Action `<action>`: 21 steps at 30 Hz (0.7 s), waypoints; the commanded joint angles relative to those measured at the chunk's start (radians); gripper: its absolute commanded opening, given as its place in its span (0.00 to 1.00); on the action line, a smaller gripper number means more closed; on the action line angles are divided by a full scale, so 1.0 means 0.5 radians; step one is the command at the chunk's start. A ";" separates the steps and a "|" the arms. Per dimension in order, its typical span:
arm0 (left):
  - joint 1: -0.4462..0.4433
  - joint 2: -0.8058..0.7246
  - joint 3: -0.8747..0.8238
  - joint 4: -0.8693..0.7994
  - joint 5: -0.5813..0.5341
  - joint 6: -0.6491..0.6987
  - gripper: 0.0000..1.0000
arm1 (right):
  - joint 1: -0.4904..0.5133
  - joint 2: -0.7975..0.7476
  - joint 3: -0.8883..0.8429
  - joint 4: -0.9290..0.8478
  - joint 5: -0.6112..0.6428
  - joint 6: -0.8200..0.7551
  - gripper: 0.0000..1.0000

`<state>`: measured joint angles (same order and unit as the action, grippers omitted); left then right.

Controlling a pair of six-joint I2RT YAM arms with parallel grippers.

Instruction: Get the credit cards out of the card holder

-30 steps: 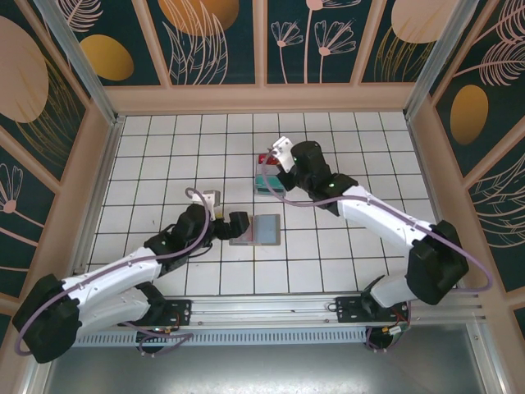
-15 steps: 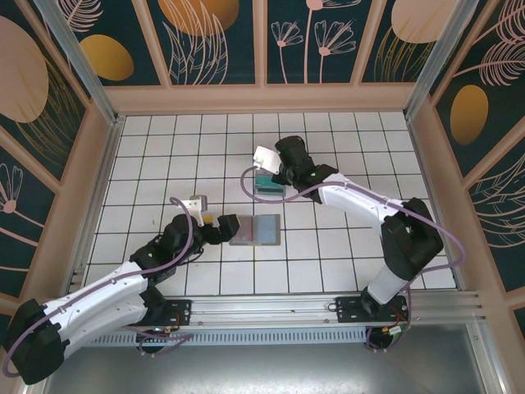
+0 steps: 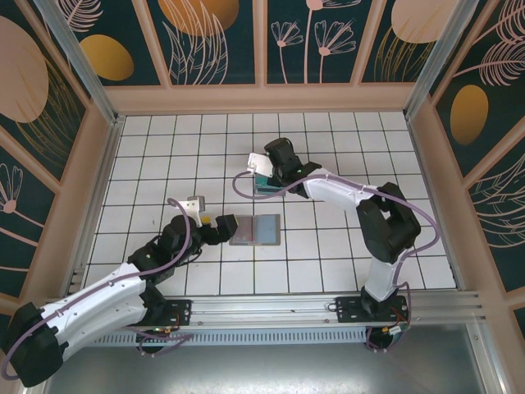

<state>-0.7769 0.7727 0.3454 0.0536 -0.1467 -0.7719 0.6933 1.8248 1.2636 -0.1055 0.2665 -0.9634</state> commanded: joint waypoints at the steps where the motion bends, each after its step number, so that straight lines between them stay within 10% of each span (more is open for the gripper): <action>1: 0.001 -0.023 -0.025 -0.037 -0.047 -0.002 0.99 | -0.021 0.047 0.085 0.047 0.051 -0.030 0.00; 8: 0.001 -0.023 -0.025 -0.040 -0.047 0.007 0.98 | -0.036 0.112 0.144 0.069 0.080 -0.008 0.00; 16: -0.002 -0.023 -0.025 -0.040 -0.044 0.014 0.98 | -0.071 0.186 0.205 0.188 0.186 0.093 0.33; 21: -0.001 -0.023 -0.025 -0.040 -0.038 0.018 0.99 | -0.083 0.190 0.216 0.188 0.166 0.143 0.34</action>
<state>-0.7769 0.7719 0.3454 0.0467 -0.1478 -0.7715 0.6579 1.9095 1.3376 -0.0410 0.3328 -0.9249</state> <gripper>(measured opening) 0.985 0.335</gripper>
